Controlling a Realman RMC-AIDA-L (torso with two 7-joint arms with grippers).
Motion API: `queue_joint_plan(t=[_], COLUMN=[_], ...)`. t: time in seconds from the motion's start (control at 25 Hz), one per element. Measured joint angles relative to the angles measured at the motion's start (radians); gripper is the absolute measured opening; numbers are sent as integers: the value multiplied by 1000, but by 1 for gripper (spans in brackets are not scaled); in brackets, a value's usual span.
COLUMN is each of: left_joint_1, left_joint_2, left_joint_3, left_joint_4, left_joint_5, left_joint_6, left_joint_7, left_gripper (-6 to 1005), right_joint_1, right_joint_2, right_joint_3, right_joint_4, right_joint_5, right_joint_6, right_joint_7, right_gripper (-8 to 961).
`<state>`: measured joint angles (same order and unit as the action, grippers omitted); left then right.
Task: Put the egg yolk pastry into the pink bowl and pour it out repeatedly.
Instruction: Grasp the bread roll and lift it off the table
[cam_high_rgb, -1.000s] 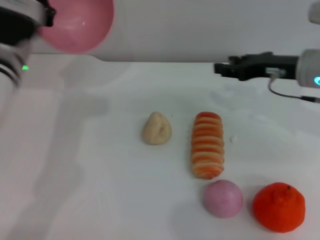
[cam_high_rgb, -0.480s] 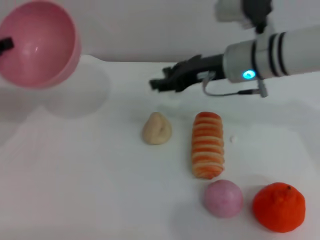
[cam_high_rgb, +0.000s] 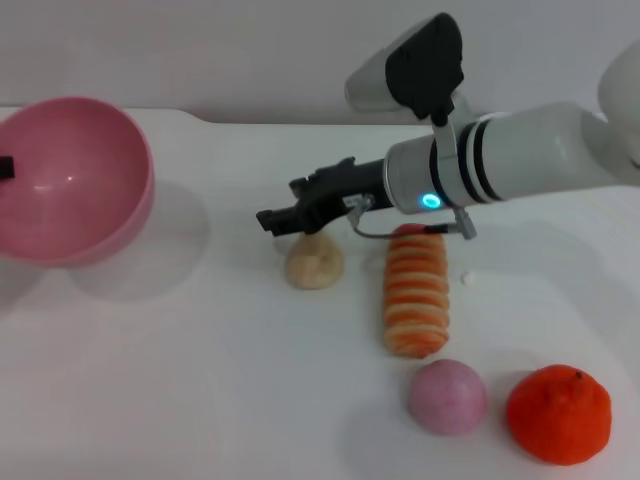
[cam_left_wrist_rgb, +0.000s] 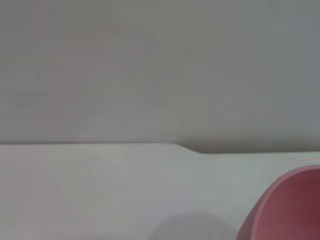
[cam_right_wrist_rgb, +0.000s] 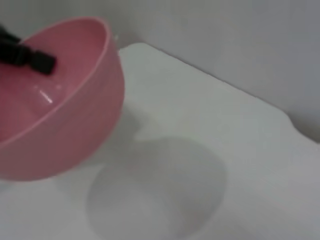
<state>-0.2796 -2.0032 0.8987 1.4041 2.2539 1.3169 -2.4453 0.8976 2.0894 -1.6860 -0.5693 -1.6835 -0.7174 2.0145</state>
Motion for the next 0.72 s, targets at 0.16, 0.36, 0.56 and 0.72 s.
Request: queue_joint_plan(t=[0.16,0.36,0.56,0.72], left_joint_1=[4,11,13,10], left_joint_2=[-24,-39,-50,-51], left_joint_3=[-10,-11,-11,-11], left_joint_4=[22,29,28,24], left_joint_5=[16,18,17,17], left_joint_6=[21,22,11,9], left_joint_7=[3,3,-4,-4], left_gripper=[-1,-1,0,0], right_joint_1=[-20,-49,-54,-53], right_joint_2=[1,1,2,2], right_joint_3=[-50,-59,-63,-65], right_joint_4=[22,24,30,50], right_joint_5=[23,24,29,39], right_joint_6=[39,55,64,71], right_joint_7=[22,65,88,105], right_gripper=[689,688,687,687])
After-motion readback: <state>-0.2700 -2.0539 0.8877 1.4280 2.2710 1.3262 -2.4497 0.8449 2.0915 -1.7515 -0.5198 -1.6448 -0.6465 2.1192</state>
